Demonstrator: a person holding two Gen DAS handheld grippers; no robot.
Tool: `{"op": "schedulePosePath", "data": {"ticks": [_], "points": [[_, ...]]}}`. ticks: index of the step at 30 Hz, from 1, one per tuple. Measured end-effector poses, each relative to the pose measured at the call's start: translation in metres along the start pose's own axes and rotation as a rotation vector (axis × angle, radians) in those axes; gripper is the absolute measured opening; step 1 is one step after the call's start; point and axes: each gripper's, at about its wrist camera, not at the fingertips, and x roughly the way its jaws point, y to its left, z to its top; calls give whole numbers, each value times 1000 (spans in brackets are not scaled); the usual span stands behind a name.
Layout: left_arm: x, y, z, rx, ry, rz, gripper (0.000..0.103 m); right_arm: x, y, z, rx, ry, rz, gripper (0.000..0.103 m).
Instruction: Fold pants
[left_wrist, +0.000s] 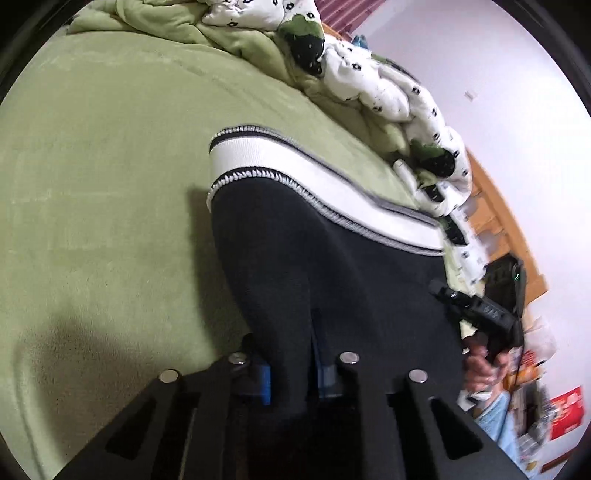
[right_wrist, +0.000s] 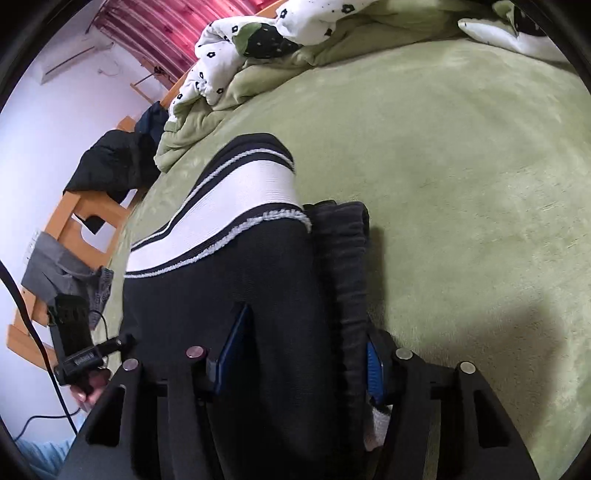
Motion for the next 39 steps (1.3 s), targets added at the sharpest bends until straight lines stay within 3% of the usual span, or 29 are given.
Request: {"op": "schedulePosePath", "data": {"ticks": [3,7,10,14,17,20,23,25,27,29,32,34,36,39], "points": [[-14,-2,8,3,-10,-45,13,-20,12,-2,28,-70,-7,31],[-46,2,14,1,-19,-107,13,-43,45,-3,59,-140,35,24],[-90,18,19,16,-79,-46,13,-39,92,-4,30,-138,23,23],[-151,62,26,-24,-113,34,13,-12,154,-13,-10,-97,101,23],[-180,97,24,-37,-102,141,14,20,199,-28,-22,-48,227,23],[-175,132,18,-60,-42,209,17,56,224,-43,-42,-20,303,23],[-151,166,10,-138,-9,205,30,86,218,-48,-32,-49,238,25],[-144,172,4,-161,-28,180,47,105,197,-51,-30,-46,135,30],[-139,170,1,-146,-44,218,61,111,176,-56,25,-24,167,40],[-139,164,-1,-114,-52,252,61,107,177,-53,22,16,106,58],[-157,160,-6,-73,-88,280,61,84,196,-48,-87,-18,-19,58],[-171,160,-10,-71,-120,288,61,64,212,-44,-184,-116,-91,58],[-182,160,-12,-77,-137,274,62,58,223,-33,-227,-181,-85,58],[-194,164,-15,-75,-141,283,62,80,233,-11,-235,-159,-57,57]]}}
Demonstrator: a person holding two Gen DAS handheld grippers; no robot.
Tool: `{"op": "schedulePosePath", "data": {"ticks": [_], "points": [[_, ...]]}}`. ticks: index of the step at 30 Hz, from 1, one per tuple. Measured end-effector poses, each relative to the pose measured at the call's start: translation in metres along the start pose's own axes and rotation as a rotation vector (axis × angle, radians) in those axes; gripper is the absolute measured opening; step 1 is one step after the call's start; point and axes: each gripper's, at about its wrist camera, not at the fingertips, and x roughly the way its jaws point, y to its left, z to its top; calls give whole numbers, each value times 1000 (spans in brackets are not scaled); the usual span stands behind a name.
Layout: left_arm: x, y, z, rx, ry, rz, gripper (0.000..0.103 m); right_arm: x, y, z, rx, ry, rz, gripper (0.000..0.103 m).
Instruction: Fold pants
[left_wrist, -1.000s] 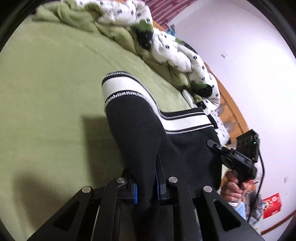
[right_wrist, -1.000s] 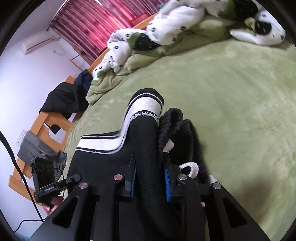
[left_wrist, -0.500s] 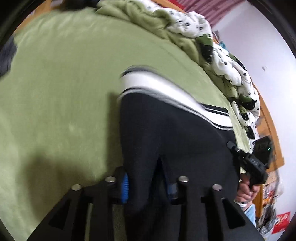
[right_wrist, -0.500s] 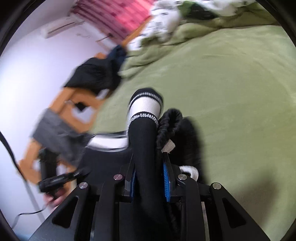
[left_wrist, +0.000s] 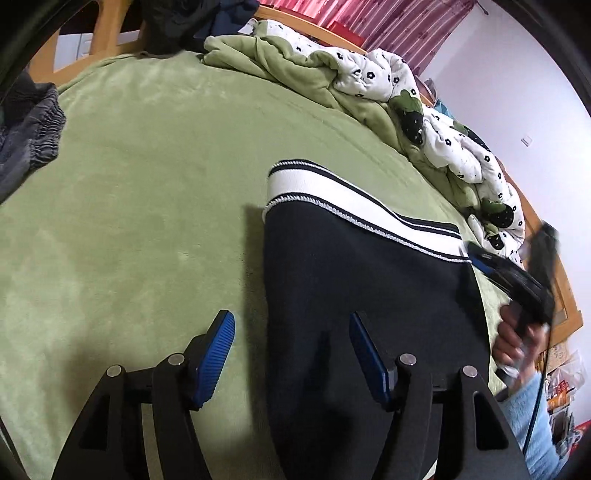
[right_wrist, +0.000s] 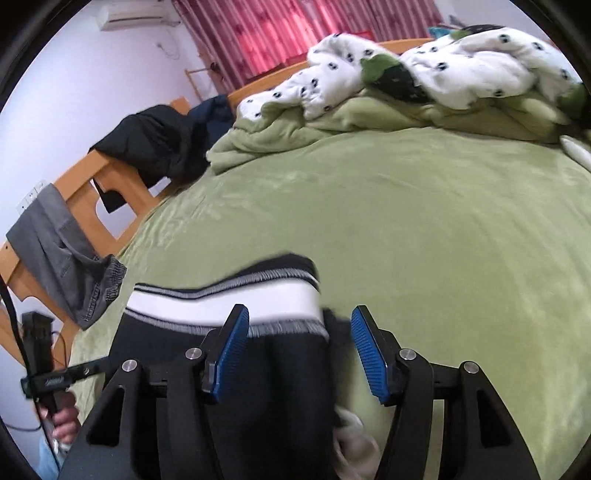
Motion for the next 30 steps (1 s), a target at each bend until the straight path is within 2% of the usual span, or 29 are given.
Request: {"op": "schedulePosePath", "data": {"ticks": [1,2,3,5,6,8,11,13,14,16,18,20,22,23,25,26,27,28,29,30], "points": [[-1,0,0,5,0,10,62,16,2,5,-6,27,-20,53],[-4,2,-1,10,-3,23,62,28,3,7,-9,59,-33,29],[-8,4,-2,16,-6,30,62,43,5,7,-21,103,-39,28],[-16,4,-5,38,-15,32,62,47,14,8,-81,78,-86,20],[-20,4,-6,47,-23,30,62,36,14,6,-97,41,-79,18],[-26,0,-6,59,-45,13,62,23,-1,1,-24,6,-40,17],[-26,-13,-1,82,-58,-25,62,31,-14,-17,-20,28,-104,18],[-23,-26,5,120,-72,-14,62,31,-16,-17,-8,30,-114,23],[-22,-34,8,146,-89,-2,62,27,-12,-11,-13,38,-137,28],[-18,-49,18,184,-128,-1,62,15,-1,-4,-13,11,-168,31],[-7,-65,33,215,-150,-15,62,-5,20,-2,-49,-69,-150,31],[9,-78,45,237,-176,-19,62,-9,48,-1,-142,-87,-111,31],[30,-84,53,243,-169,-22,63,-3,67,-3,-215,-88,-82,31],[48,-84,56,242,-141,-22,63,6,75,-4,-252,-84,-70,31],[76,-80,58,225,-88,16,62,36,75,-8,-311,-41,-105,31],[89,-76,56,230,-73,34,62,55,67,-10,-308,10,-127,31],[95,-75,54,247,-81,44,62,71,55,-10,-268,67,-109,31],[97,-75,52,263,-94,46,62,69,44,-6,-212,54,-49,28],[97,-75,52,264,-99,39,63,65,37,-3,-174,47,-21,18],[97,-74,53,261,-97,32,64,67,34,-2,-165,49,-29,18]]}}
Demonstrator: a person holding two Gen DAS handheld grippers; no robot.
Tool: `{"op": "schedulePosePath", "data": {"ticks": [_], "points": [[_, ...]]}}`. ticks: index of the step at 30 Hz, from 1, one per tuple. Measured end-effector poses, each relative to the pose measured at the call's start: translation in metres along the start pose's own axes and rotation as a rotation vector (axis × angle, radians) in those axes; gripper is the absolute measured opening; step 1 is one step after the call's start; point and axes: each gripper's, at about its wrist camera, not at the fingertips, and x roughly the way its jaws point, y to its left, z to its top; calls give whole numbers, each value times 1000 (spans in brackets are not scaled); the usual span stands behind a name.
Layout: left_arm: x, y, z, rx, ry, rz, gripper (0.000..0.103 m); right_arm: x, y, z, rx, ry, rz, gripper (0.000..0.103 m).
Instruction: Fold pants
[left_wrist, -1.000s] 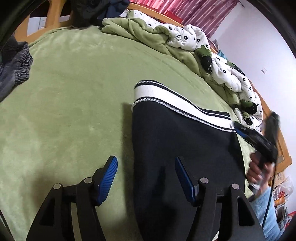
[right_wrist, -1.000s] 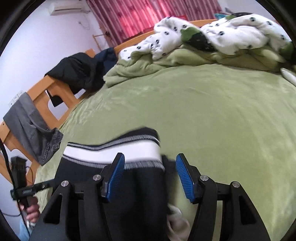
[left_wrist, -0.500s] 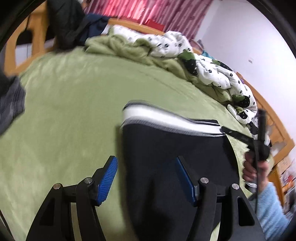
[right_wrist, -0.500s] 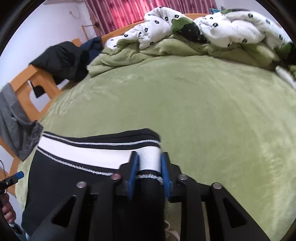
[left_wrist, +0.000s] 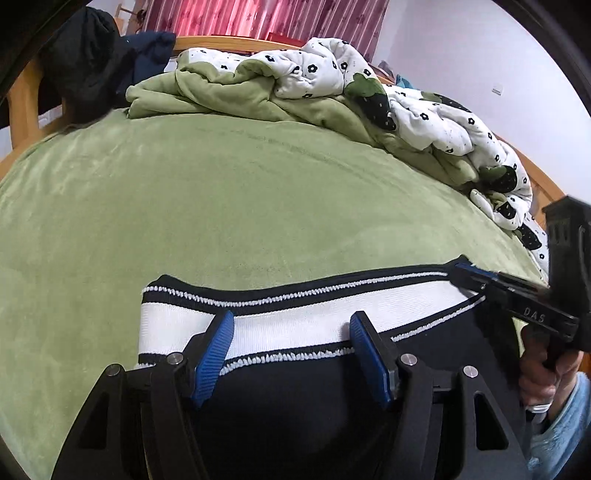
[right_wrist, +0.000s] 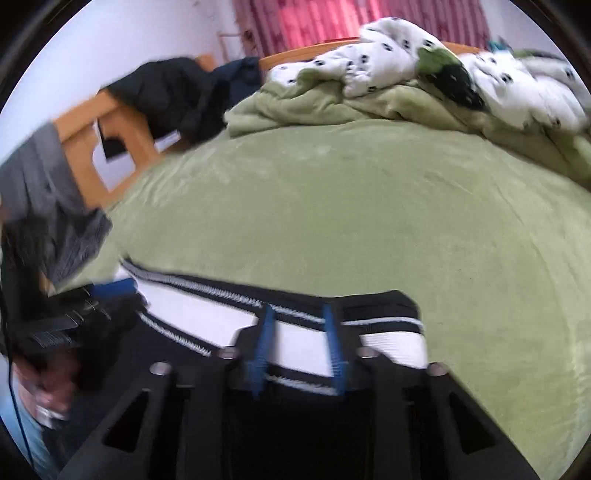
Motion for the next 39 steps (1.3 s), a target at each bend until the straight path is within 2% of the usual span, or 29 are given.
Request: {"op": "schedulePosePath", "data": {"ticks": [4,8,10,13,15,16,19,22,25,27,29,31,35,36,37,39], "points": [[-1,-1,-2,5,27,-4,65,4,-2,-2,3,7,7,18],[-21,-13,-11,60,74,34,66,-5,10,-9,-64,8,-66,18],[-38,-17,-23,94,89,52,74,-15,17,-13,-106,-4,-114,19],[-62,-20,-57,113,149,26,74,-39,22,-31,-113,-14,-130,22],[-76,-19,-79,112,159,39,74,-54,22,-47,-99,-2,-126,31],[-87,-17,-96,106,168,33,74,-60,22,-57,-94,8,-126,31],[-117,-8,-127,48,134,-7,75,-83,23,-89,-107,-11,-158,31],[-147,-1,-156,4,151,-61,75,-107,22,-116,-90,0,-141,35],[-169,-6,-180,77,155,-28,74,-122,16,-140,-55,8,-123,36],[-175,-16,-192,171,172,59,74,-133,14,-151,-32,-22,-133,36],[-177,-24,-199,241,163,151,71,-140,12,-162,8,-28,-110,36],[-175,-29,-196,292,160,211,59,-142,11,-173,37,-31,-99,36],[-164,-42,-186,372,152,262,54,-142,16,-184,42,-35,-102,36],[-160,-45,-184,387,156,268,48,-143,16,-184,48,-38,-98,36],[-155,-48,-183,396,160,269,37,-144,14,-184,54,-38,-93,36],[-159,-48,-177,360,95,273,19,-144,10,-184,76,-35,-79,36]]}}
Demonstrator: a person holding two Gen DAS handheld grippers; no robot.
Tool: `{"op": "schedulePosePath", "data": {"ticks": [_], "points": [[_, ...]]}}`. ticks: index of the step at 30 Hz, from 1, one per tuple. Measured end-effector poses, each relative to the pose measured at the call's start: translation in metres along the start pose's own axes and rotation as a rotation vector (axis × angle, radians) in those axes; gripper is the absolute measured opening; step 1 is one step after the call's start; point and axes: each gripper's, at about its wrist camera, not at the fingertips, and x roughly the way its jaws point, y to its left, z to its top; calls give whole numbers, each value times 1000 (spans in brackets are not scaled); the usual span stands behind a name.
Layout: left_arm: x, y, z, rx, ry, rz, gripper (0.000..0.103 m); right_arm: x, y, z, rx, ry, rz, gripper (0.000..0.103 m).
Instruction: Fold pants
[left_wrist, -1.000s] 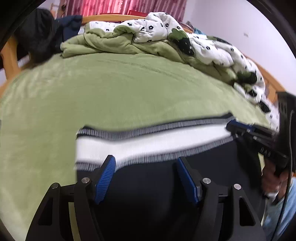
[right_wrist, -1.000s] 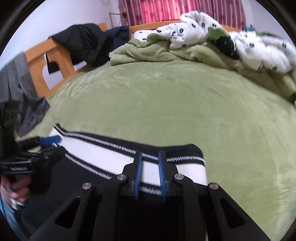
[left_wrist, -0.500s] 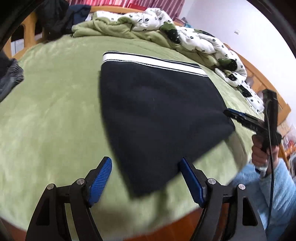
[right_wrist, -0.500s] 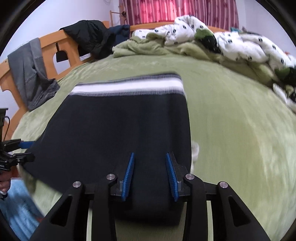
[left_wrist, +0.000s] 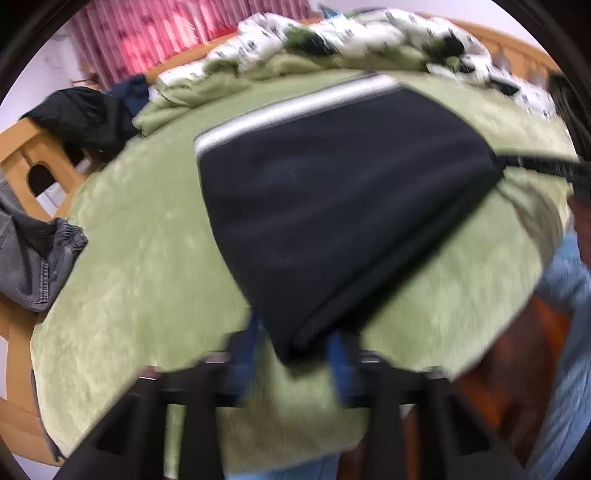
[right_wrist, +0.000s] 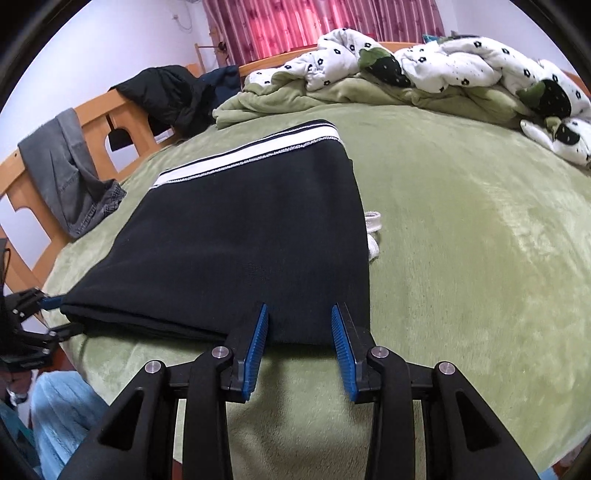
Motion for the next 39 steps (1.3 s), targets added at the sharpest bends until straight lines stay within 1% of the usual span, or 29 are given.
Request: {"op": "schedulePosePath", "data": {"ticks": [1,2,3,4,5,6,7,8,10,11,12,13,14,15,17,19,21,22,24,25,26,27,28,31,35,39], "points": [[-5,10,0,-76,-42,-19,18,0,-2,-1,8,1,4,36],[-9,24,-2,-178,-80,-70,17,0,-4,-1,14,2,5,36],[-10,36,-8,-267,-99,-119,17,-1,-5,-2,19,1,6,36],[-7,42,-13,-327,-97,-155,17,-1,-5,-3,21,0,6,36],[-1,42,-19,-340,-60,-179,17,-1,-6,-3,21,1,4,37],[3,39,-25,-324,-25,-188,17,-1,-5,-4,15,5,0,37],[3,36,-33,-318,-11,-197,21,-1,-3,-5,1,11,-8,37],[-3,37,-41,-334,-9,-216,22,-2,-1,-4,-16,8,-20,37],[-14,45,-47,-380,8,-238,22,-10,3,1,-35,-32,-35,37],[-19,50,-47,-404,-4,-246,21,-15,6,6,-46,-58,-18,39],[-24,55,-47,-424,-24,-247,32,-18,8,11,-55,-68,-2,40],[-32,60,-43,-442,-52,-248,48,-19,9,15,-63,-73,-1,40],[-39,66,-36,-465,-95,-260,55,-19,11,18,-69,-78,-6,40],[-44,69,-28,-480,-131,-277,58,-17,14,23,-79,-83,-13,40],[-42,73,-7,-502,-184,-312,58,-9,20,30,-90,-81,-45,40],[-30,70,16,-497,-178,-289,58,1,25,34,-87,-71,-81,40],[-8,56,36,-462,-145,-260,58,13,28,33,-77,-48,-81,40],[9,48,41,-445,-97,-232,58,16,26,31,-75,-44,-87,40],[33,34,37,-424,-2,-187,58,16,27,22,-103,-87,-114,40],[36,29,32,-413,-1,-169,59,15,28,20,-117,-96,-124,40],[32,24,27,-396,-39,-146,60,13,29,17,-135,-99,-137,41],[27,21,22,-380,-57,-129,64,10,29,13,-153,-98,-151,43],[24,18,19,-369,-55,-119,66,9,28,10,-162,-90,-162,44],[15,20,11,-390,-42,-132,67,7,21,2,-159,-60,-187,46],[11,25,7,-420,-18,-154,67,4,11,-2,-89,-56,-178,46],[1,24,2,-438,3,-176,67,-1,11,3,-28,6,-161,46]]}}
